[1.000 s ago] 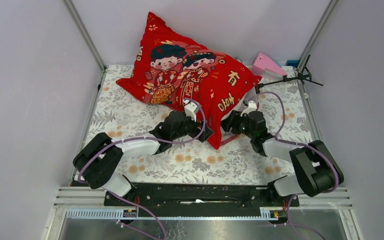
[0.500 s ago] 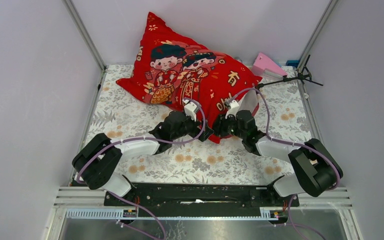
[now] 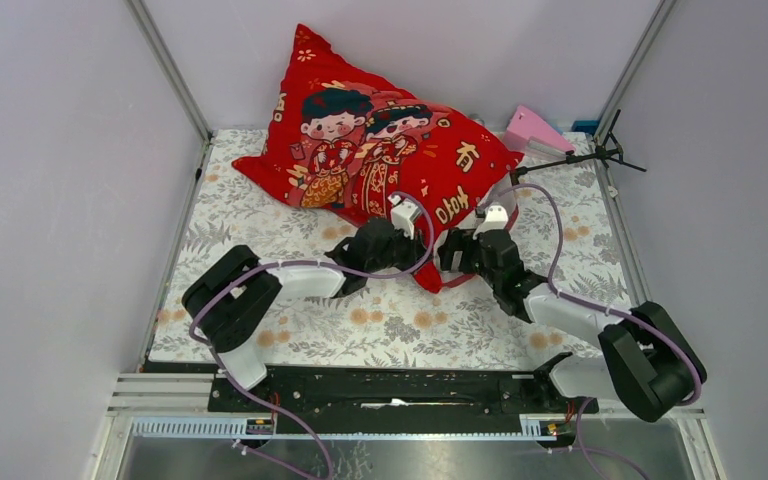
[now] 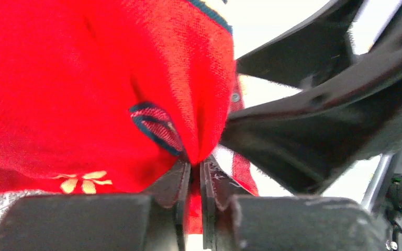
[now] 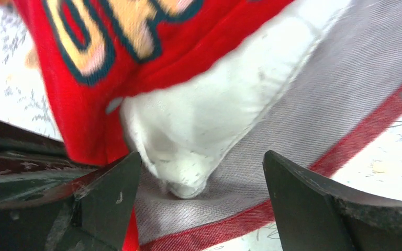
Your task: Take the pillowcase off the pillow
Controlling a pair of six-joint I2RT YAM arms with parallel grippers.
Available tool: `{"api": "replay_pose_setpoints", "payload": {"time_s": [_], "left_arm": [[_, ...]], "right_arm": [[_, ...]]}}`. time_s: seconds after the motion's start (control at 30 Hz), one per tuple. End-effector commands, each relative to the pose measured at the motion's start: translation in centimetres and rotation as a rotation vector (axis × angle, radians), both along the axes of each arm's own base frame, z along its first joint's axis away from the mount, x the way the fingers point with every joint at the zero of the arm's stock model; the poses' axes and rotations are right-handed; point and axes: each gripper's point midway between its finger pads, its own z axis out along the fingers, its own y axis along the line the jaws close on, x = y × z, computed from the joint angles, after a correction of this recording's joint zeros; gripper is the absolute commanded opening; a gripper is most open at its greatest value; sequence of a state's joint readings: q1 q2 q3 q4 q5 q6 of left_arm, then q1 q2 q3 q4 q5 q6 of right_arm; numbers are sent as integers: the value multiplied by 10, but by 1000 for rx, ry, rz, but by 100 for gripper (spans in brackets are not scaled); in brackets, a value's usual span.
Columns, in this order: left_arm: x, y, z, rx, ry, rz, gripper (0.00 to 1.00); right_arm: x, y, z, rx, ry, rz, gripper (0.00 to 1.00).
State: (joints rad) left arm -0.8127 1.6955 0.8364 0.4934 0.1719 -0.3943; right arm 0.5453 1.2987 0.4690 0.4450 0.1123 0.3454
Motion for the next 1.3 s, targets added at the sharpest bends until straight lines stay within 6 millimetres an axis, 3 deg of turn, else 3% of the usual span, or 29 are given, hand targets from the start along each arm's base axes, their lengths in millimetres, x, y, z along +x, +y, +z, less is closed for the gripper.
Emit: {"api": "replay_pose_setpoints", "payload": {"time_s": [0.0,0.17,0.37,0.6,0.73,0.97,1.03,1.07,1.1,1.13,1.17,1.27], "left_arm": [[9,6,-8,38,25,67,0],[4,23,18,0,-62,88,0],[-63,-3,71,-88,-236,-234,0],[-103,6,117,-231,-359,-373,0],[-102,27,139,-251,-433,-289,0],[-56,100,149,-216,-473,189,0],[-55,108,141,-180,-451,219,0],[-57,110,134,-157,-431,217,0],[-59,112,127,-138,-404,217,0],[-61,114,118,-119,-376,217,0],[-64,117,109,-100,-351,215,0],[-67,126,86,-51,-285,241,0]], "right_arm": [[18,-32,37,21,-138,-224,95],[19,-30,35,49,-128,-212,99],[21,-11,30,82,-106,-128,99],[17,0,36,131,-130,-74,99],[16,5,37,157,-129,-51,100],[19,6,26,182,-79,-67,96],[18,8,24,196,-63,-57,86],[17,9,24,203,-61,-51,76],[16,12,26,213,-61,-38,54],[13,15,29,224,-62,-13,16],[8,20,35,230,-72,31,1],[-10,29,58,293,-108,111,0]]}}
